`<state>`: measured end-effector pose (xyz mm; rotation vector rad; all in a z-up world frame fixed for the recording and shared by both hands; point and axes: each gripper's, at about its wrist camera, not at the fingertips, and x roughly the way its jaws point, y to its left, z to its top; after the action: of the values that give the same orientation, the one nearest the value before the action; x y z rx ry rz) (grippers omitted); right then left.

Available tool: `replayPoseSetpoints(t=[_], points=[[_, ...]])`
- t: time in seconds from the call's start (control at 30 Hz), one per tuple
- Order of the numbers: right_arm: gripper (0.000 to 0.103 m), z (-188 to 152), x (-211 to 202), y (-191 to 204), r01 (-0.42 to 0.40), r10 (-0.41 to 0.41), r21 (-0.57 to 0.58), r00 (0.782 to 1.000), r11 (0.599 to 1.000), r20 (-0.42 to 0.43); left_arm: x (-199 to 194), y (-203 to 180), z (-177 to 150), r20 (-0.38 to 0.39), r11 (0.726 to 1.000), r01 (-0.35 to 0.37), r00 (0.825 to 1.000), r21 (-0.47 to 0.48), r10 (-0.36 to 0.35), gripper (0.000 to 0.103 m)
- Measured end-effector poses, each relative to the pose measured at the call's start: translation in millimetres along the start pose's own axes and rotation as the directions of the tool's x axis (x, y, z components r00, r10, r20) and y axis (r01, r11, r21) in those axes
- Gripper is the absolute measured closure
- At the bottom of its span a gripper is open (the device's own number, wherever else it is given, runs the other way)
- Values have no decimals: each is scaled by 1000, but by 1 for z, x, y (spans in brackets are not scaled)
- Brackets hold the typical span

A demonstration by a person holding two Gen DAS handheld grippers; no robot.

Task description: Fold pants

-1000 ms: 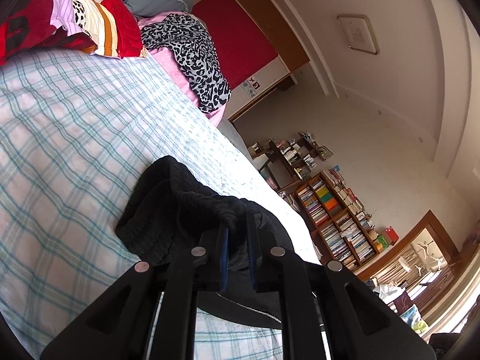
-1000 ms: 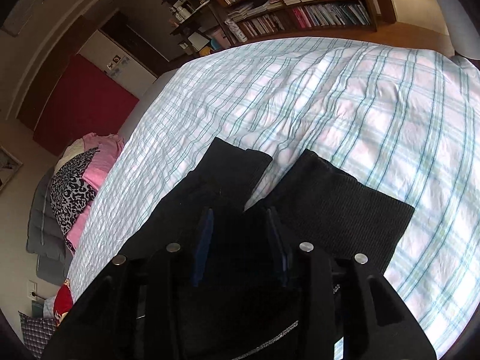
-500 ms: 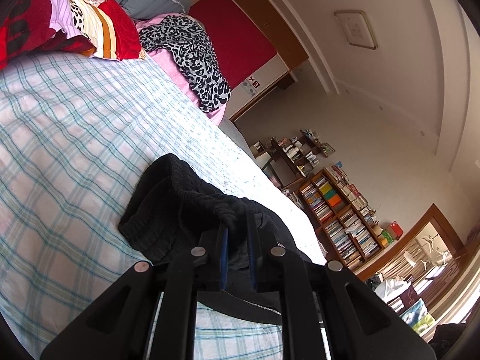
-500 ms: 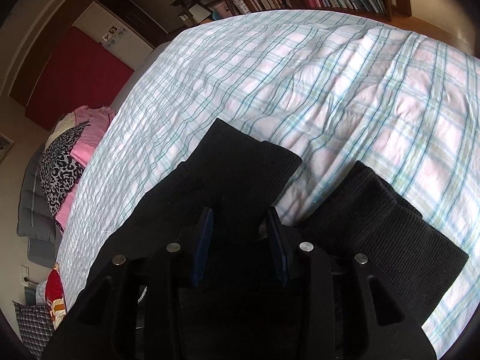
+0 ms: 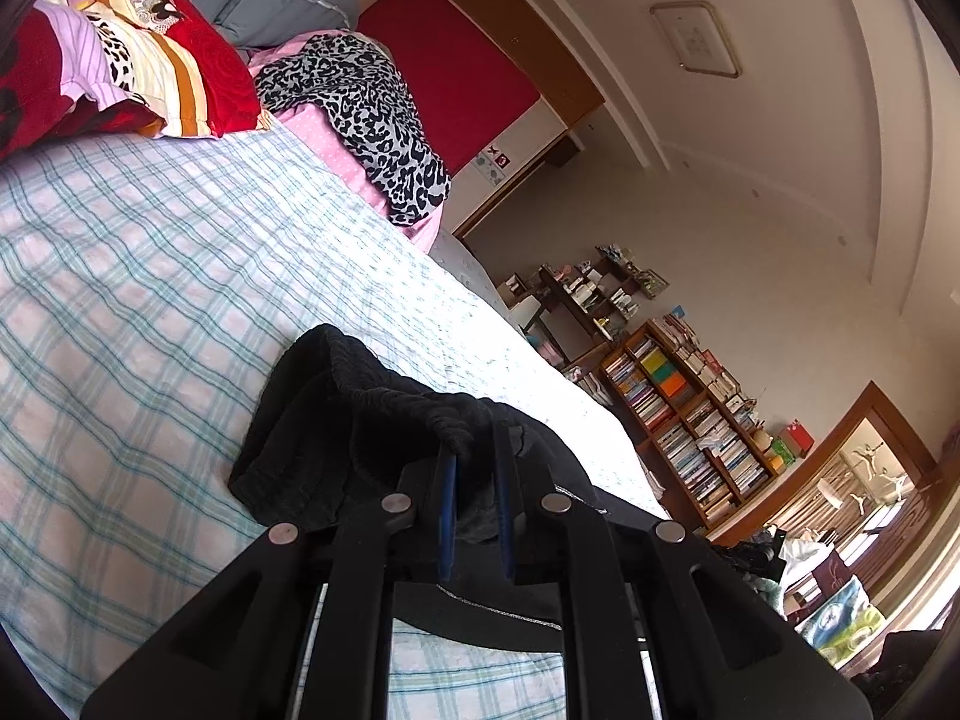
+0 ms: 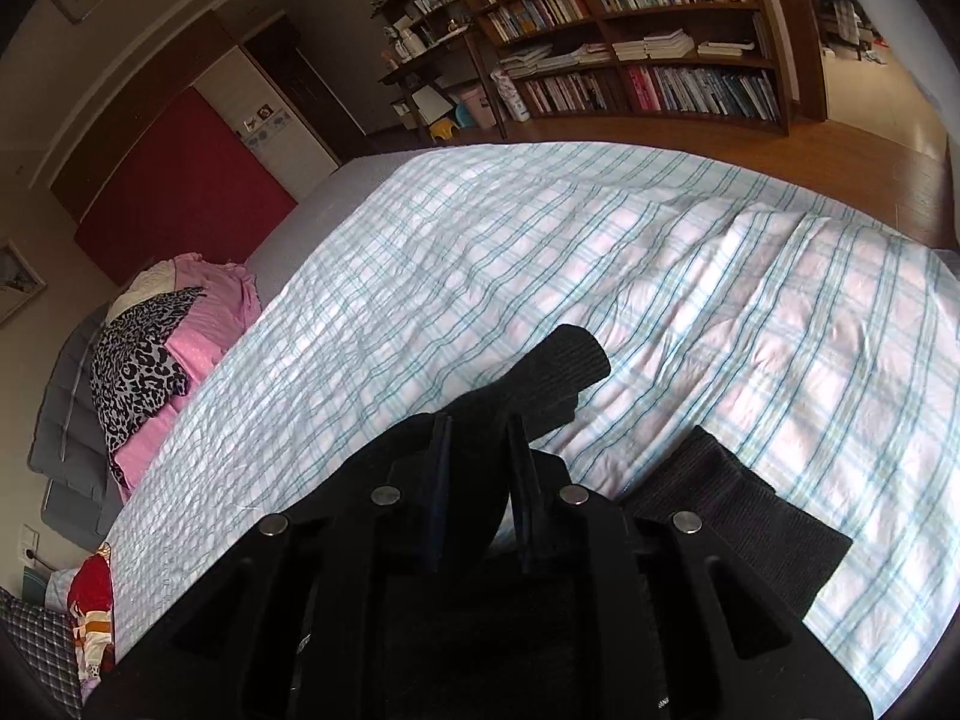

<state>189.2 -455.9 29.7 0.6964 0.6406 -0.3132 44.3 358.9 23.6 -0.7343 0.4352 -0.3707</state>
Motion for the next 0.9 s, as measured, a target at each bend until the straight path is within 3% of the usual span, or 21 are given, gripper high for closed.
replayPoseSetpoints(t=[0.17, 0.37, 0.47, 0.63, 0.77, 0.9], points=[[85, -14, -43, -35, 23, -25, 51, 999, 998, 30, -3, 9, -4, -14, 1000, 17, 1000, -4, -17, 93], [85, -65, -52, -94, 92, -89, 95, 995, 991, -34, -6, 17, -7, -50, 1000, 16, 999, 4, -16, 89], [85, -82, -45, -112, 88, -83, 111, 995, 990, -47, -10, 19, -4, -62, 999, -34, 997, 10, 34, 86], [78, -85, -46, -106, 106, -105, 61, 994, 993, -17, -42, 17, 6, 38, 988, -150, 988, 30, 149, 83], [72, -87, -45, -96, 127, -127, 32, 992, 991, 8, -41, -13, 4, 37, 980, -176, 984, 98, 173, 76], [59, -89, -49, -101, 122, -124, 63, 992, 991, 30, -1, -70, -17, -65, 969, -92, 992, 231, 110, 63]])
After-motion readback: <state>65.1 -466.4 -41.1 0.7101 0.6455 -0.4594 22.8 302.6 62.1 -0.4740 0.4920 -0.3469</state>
